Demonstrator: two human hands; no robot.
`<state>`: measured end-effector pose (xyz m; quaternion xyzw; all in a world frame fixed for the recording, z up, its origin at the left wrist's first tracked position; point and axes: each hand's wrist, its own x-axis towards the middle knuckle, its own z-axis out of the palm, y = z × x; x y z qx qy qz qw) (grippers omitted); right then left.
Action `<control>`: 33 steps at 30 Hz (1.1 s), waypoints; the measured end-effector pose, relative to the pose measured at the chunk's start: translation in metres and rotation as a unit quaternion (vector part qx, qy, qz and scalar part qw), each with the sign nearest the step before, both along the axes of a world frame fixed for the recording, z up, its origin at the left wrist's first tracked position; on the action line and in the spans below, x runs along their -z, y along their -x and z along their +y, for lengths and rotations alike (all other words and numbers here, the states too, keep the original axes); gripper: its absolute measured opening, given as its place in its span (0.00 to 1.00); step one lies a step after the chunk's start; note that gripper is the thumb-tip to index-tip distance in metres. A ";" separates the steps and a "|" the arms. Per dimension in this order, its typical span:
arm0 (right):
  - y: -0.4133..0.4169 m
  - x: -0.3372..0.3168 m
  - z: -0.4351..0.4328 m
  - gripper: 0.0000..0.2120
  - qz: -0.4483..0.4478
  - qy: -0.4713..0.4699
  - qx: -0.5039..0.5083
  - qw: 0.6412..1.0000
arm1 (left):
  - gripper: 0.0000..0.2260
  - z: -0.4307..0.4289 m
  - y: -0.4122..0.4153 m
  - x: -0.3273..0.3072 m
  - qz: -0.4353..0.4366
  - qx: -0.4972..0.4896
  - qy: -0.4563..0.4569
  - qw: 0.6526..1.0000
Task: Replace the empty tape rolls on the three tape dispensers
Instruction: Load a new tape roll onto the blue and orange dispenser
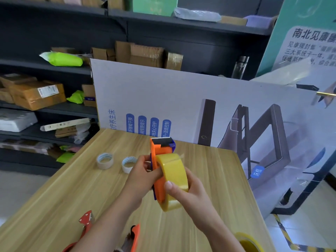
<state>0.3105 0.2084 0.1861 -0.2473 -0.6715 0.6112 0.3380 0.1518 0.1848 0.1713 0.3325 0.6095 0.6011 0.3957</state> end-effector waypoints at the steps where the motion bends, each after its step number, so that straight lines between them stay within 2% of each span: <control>1: 0.000 -0.001 0.000 0.29 -0.001 0.003 0.011 1.000 | 0.18 -0.002 0.001 -0.001 -0.006 0.033 -0.010 0.999; 4: 0.002 -0.004 -0.003 0.34 -0.002 0.007 0.045 0.999 | 0.19 -0.007 0.010 -0.006 -0.041 0.118 -0.075 0.989; 7: 0.003 -0.008 -0.004 0.30 0.011 0.013 0.060 0.998 | 0.26 -0.013 0.020 -0.016 -0.118 0.180 -0.136 0.967; 9: 0.003 -0.013 -0.004 0.28 0.017 0.017 0.061 0.998 | 0.27 -0.013 0.020 -0.025 -0.097 0.192 -0.155 0.964; 12: 0.005 -0.017 -0.007 0.28 0.015 0.022 0.050 0.998 | 0.31 -0.011 0.014 -0.030 -0.060 0.158 -0.191 0.967; 15: 0.006 -0.021 -0.010 0.28 0.009 0.017 0.053 0.998 | 0.33 -0.012 0.009 -0.033 -0.028 0.155 -0.243 0.957; 17: 0.005 -0.024 -0.010 0.24 0.014 0.006 0.054 0.998 | 0.35 -0.012 0.008 -0.035 -0.016 0.165 -0.263 0.950; 19: 0.004 -0.029 -0.011 0.19 0.016 -0.003 0.054 0.998 | 0.36 -0.012 0.005 -0.038 -0.013 0.179 -0.273 0.945; 21: 0.002 -0.030 -0.012 0.19 0.013 -0.006 0.059 0.998 | 0.37 -0.011 0.005 -0.040 -0.012 0.177 -0.277 0.944; 25: 0.001 -0.030 -0.011 0.26 0.019 -0.008 0.070 0.997 | 0.33 -0.010 0.003 -0.044 -0.012 0.181 -0.286 0.941; 30: 0.004 -0.028 -0.010 0.30 0.032 -0.005 0.108 0.994 | 0.27 -0.010 0.002 -0.050 0.013 0.202 -0.266 0.942; 33: 0.005 -0.027 -0.007 0.34 0.005 -0.031 0.152 0.988 | 0.32 -0.013 -0.005 -0.054 0.037 0.170 -0.260 0.950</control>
